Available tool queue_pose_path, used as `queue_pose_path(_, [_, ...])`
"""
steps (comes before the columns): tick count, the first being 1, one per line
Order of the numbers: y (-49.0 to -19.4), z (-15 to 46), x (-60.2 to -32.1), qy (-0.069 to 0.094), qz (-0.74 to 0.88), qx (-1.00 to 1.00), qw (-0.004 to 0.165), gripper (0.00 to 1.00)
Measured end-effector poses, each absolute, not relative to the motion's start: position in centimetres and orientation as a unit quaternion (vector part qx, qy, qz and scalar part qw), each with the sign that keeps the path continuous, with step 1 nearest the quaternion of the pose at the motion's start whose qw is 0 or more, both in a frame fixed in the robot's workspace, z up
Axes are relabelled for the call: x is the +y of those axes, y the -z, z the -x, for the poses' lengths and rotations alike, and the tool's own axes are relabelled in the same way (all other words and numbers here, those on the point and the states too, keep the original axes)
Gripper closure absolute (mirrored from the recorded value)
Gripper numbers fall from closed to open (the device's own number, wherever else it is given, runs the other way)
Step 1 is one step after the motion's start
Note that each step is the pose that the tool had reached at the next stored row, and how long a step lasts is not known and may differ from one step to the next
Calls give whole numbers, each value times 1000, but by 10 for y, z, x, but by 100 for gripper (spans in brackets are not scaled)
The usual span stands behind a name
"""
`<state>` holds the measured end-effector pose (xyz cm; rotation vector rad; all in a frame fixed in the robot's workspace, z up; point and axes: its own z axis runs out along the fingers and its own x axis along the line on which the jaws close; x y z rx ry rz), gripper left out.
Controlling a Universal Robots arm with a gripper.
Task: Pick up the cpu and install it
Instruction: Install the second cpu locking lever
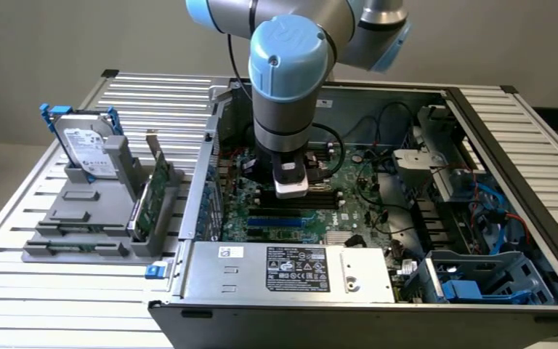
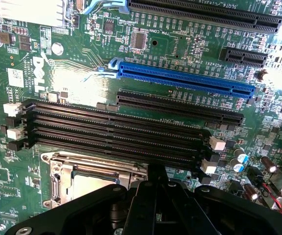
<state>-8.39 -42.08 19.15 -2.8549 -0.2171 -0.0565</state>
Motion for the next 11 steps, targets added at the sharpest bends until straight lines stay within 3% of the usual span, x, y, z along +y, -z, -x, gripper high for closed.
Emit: queue_pose_path(11, [-191,84,-421,20,987,-75,138,89])
